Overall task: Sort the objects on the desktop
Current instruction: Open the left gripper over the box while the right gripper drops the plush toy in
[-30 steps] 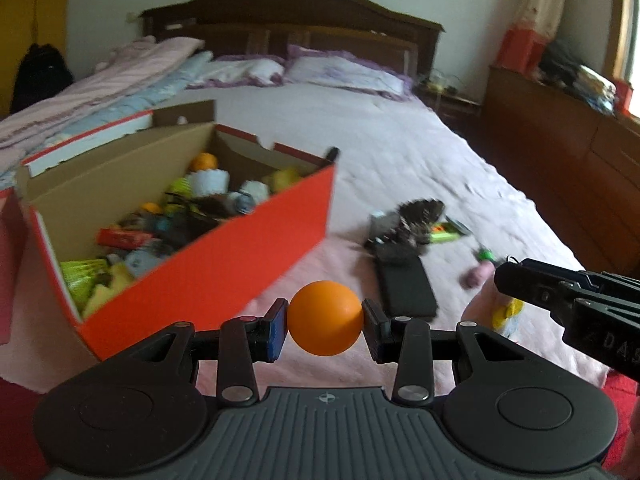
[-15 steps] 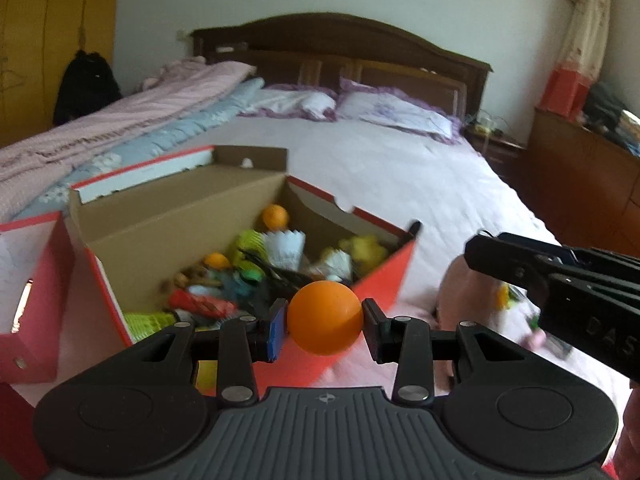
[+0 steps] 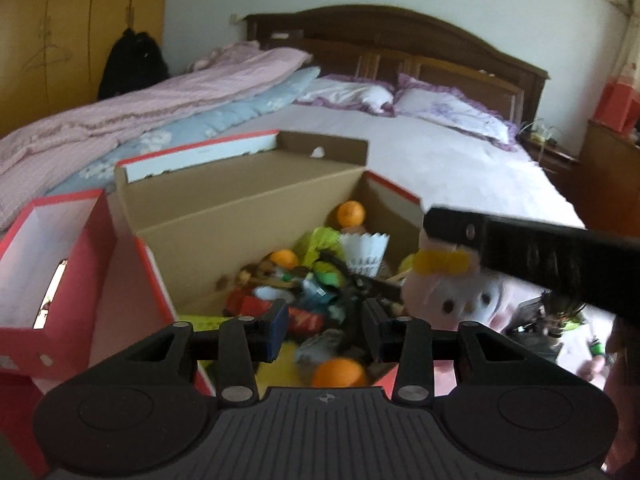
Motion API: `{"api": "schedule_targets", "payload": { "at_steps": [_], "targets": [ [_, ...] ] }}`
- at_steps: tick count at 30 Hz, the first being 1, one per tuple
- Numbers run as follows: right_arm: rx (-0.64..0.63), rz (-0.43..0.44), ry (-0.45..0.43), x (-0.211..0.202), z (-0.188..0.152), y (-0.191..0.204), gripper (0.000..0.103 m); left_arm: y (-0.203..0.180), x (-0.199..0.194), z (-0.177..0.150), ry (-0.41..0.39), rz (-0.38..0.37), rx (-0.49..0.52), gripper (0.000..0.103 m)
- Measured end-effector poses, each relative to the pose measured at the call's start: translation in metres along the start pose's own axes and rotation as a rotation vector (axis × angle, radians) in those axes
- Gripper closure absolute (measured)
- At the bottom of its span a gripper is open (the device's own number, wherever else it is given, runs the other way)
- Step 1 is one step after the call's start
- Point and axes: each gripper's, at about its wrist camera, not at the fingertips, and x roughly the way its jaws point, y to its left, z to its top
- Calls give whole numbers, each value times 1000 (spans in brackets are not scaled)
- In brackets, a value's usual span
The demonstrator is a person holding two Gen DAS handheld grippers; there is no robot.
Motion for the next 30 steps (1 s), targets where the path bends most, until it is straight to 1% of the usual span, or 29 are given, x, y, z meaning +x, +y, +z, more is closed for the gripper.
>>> {"api": "schedule_targets", "payload": {
  "at_steps": [1, 2, 3, 5, 7, 10, 11, 14, 15, 18, 21, 23, 26, 30],
  "targets": [
    [5, 10, 12, 7, 2, -1, 76, 3, 2, -1, 6, 3, -7, 57],
    [11, 21, 25, 13, 4, -2, 75, 5, 4, -2, 9, 7, -14, 52],
    [19, 22, 27, 17, 6, -4, 71, 7, 5, -2, 11, 13, -19, 49],
    [30, 13, 18, 22, 10, -9, 60, 9, 7, -3, 13, 23, -20, 49],
    [42, 3, 12, 24, 11, -16, 60, 9, 7, -4, 16, 23, -20, 48],
    [67, -11, 1, 19, 9, -27, 60, 8, 7, -7, 19, 21, -21, 44],
    [72, -17, -1, 16, 7, -30, 60, 8, 6, -8, 20, 22, -21, 42],
    [80, -37, 3, 5, -5, -38, 59, 6, 4, -12, 25, 14, -29, 41],
    [82, -43, 4, 2, -9, -41, 58, 5, 3, -13, 27, 10, -33, 39],
    [80, -78, 23, -14, -32, -48, 58, 5, -5, -18, 19, 8, -45, 32],
    [86, -115, 62, -32, -62, -56, 57, 1, -15, -21, 11, 4, -44, 27],
    [95, -138, 94, -42, -81, -63, 57, -3, -21, -23, 8, -4, -23, 22],
    [130, -171, 143, -57, -109, -76, 56, -15, -26, -28, 14, -44, 23, 15],
    [187, -214, 179, -80, -141, -96, 56, -38, -29, -38, 36, -84, 80, 14]
  ]
}}
